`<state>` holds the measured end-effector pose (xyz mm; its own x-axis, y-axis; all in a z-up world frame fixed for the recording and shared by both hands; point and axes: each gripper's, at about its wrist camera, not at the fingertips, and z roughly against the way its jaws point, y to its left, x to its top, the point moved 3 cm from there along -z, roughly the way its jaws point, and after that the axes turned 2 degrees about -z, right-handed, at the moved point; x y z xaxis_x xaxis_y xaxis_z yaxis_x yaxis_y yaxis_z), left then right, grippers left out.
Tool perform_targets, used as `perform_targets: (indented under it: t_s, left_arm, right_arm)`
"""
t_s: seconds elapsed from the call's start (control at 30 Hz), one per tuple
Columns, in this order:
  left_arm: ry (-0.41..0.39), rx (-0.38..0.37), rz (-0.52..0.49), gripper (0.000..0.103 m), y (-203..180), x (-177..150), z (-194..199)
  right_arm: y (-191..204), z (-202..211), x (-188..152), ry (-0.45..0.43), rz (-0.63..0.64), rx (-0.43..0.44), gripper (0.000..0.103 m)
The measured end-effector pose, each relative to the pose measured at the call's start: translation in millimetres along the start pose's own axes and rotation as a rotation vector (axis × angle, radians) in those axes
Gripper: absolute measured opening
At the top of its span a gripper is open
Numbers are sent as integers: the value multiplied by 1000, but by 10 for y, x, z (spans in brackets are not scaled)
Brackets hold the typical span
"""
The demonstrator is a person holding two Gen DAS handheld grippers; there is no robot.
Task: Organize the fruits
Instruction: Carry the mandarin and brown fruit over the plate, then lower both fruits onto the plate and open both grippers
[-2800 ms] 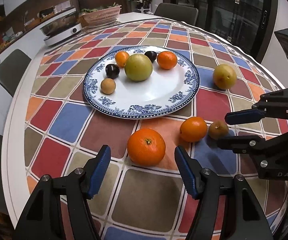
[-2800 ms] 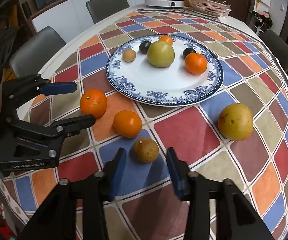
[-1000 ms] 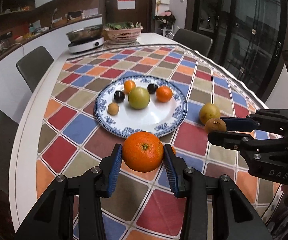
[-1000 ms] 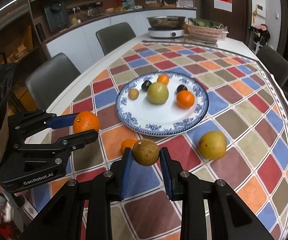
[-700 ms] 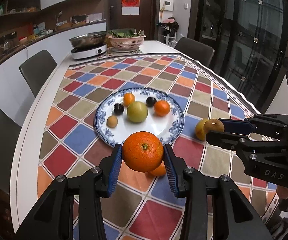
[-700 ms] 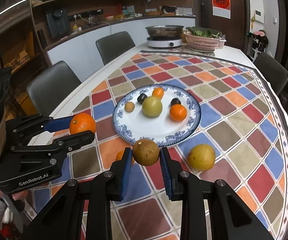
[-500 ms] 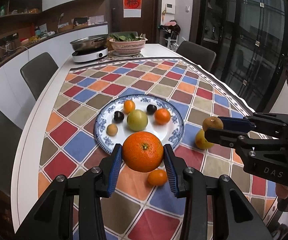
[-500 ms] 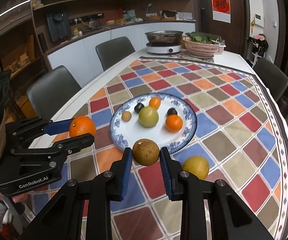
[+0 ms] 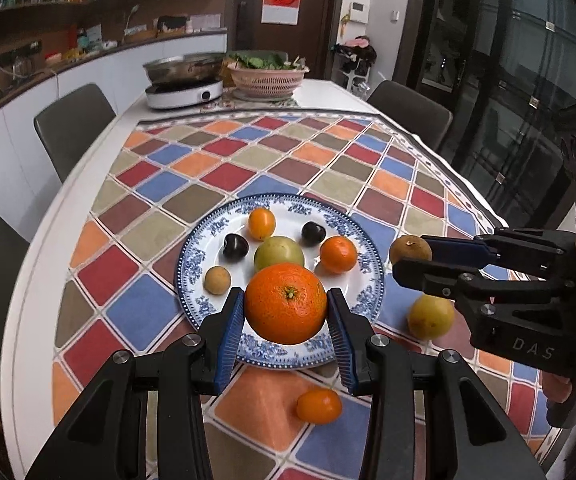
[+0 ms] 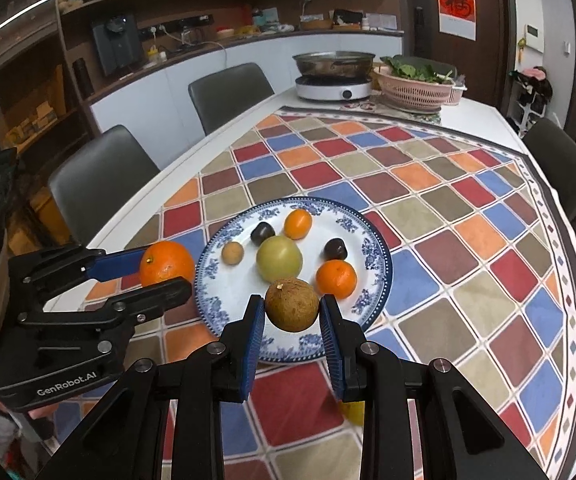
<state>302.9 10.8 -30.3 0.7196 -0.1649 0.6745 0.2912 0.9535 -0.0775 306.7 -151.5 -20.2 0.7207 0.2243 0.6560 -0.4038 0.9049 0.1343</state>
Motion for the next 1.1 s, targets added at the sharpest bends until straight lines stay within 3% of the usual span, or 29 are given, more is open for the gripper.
perform_targets:
  t_s: [0.43,1.1]
  left_arm:
    - [89,27,24,41,155,-39,-495]
    - [207,62,-15,41,221,-116,-863]
  right_arm:
    - [-149,-611,3,151,-16,24,30]
    - [-150,-963,-14,225,12,-3,30]
